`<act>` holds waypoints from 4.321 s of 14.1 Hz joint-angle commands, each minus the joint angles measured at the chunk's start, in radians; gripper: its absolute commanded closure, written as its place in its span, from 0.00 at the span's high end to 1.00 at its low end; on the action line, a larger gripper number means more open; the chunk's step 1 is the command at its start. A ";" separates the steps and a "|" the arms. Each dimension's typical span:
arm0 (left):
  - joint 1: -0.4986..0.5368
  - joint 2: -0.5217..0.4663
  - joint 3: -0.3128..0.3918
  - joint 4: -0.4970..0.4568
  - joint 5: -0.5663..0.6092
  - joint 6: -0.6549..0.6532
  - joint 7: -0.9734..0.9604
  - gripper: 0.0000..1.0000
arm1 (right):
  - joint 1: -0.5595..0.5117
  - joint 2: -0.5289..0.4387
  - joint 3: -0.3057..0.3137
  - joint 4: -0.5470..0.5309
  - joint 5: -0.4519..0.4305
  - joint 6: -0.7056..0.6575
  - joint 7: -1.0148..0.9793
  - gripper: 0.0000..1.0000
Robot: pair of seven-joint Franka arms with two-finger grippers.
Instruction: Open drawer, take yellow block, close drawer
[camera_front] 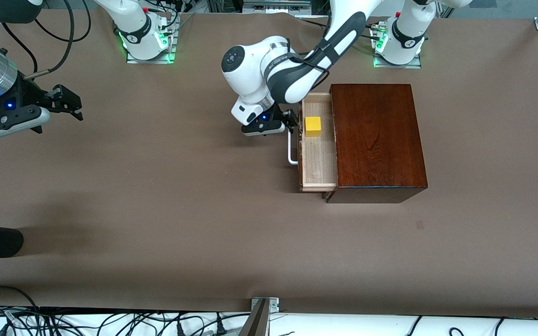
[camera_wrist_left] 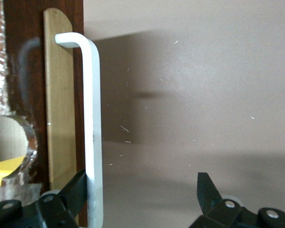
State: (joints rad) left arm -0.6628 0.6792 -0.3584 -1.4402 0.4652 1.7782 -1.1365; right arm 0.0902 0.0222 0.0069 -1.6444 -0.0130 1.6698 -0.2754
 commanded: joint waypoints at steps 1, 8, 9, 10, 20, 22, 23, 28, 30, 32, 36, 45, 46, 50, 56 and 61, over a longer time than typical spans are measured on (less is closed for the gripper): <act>-0.001 0.003 -0.005 0.101 0.018 -0.112 0.076 1.00 | -0.010 0.012 0.007 0.025 0.010 -0.007 0.007 1.00; 0.148 -0.220 -0.008 0.196 -0.137 -0.316 0.389 1.00 | 0.022 0.088 0.016 0.028 -0.001 0.007 -0.004 1.00; 0.196 -0.249 -0.011 0.198 -0.160 -0.347 0.443 1.00 | 0.035 0.091 0.015 0.028 -0.002 0.007 -0.001 1.00; 0.247 -0.282 -0.008 0.198 -0.201 -0.373 0.493 1.00 | 0.036 0.091 0.015 0.028 0.002 0.007 0.004 1.00; 0.585 -0.466 0.100 0.134 -0.382 -0.453 0.886 1.00 | 0.204 0.162 0.154 0.109 0.128 -0.030 -0.151 1.00; 0.572 -0.551 0.224 0.004 -0.454 -0.360 0.989 1.00 | 0.249 0.252 0.255 0.200 0.179 -0.018 -0.150 1.00; 0.572 -0.579 0.264 -0.049 -0.477 -0.324 1.045 1.00 | 0.279 0.302 0.290 0.263 0.174 -0.015 -0.137 1.00; 0.545 -0.687 0.366 -0.251 -0.467 -0.126 1.060 1.00 | 0.515 0.514 0.300 0.390 0.044 0.253 -0.128 1.00; 0.543 -0.693 0.365 -0.253 -0.464 -0.141 1.066 1.00 | 0.575 0.602 0.298 0.443 -0.017 0.295 -0.137 1.00; 0.554 -0.679 0.365 -0.235 -0.465 -0.155 1.060 1.00 | 0.646 0.692 0.298 0.536 -0.149 0.288 -0.140 1.00; 0.555 -0.678 0.365 -0.236 -0.465 -0.140 1.060 1.00 | 0.709 0.758 0.289 0.561 -0.232 0.298 -0.137 1.00; 0.554 -0.678 0.358 -0.233 -0.464 -0.155 1.072 1.00 | 0.740 0.823 0.286 0.561 -0.320 0.370 -0.146 1.00; 0.554 -0.678 0.358 -0.233 -0.464 -0.154 1.072 1.00 | 0.740 0.831 0.286 0.560 -0.323 0.379 -0.148 1.00; 0.554 -0.678 0.358 -0.233 -0.464 -0.155 1.072 1.00 | 0.741 0.852 0.285 0.560 -0.326 0.398 -0.146 1.00; 0.552 -0.678 0.352 -0.232 -0.464 -0.155 1.071 1.00 | 0.749 0.871 0.277 0.560 -0.335 0.416 -0.140 0.10; 0.551 -0.678 0.352 -0.232 -0.464 -0.155 1.071 1.00 | 0.747 0.837 0.281 0.583 -0.326 0.331 -0.111 0.00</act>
State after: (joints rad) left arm -0.1086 0.0214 -0.0081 -1.6566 0.0118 1.6242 -0.0872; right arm 0.8283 0.8724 0.2896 -1.1089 -0.3303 2.0742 -0.4082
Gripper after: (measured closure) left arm 0.000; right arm 0.449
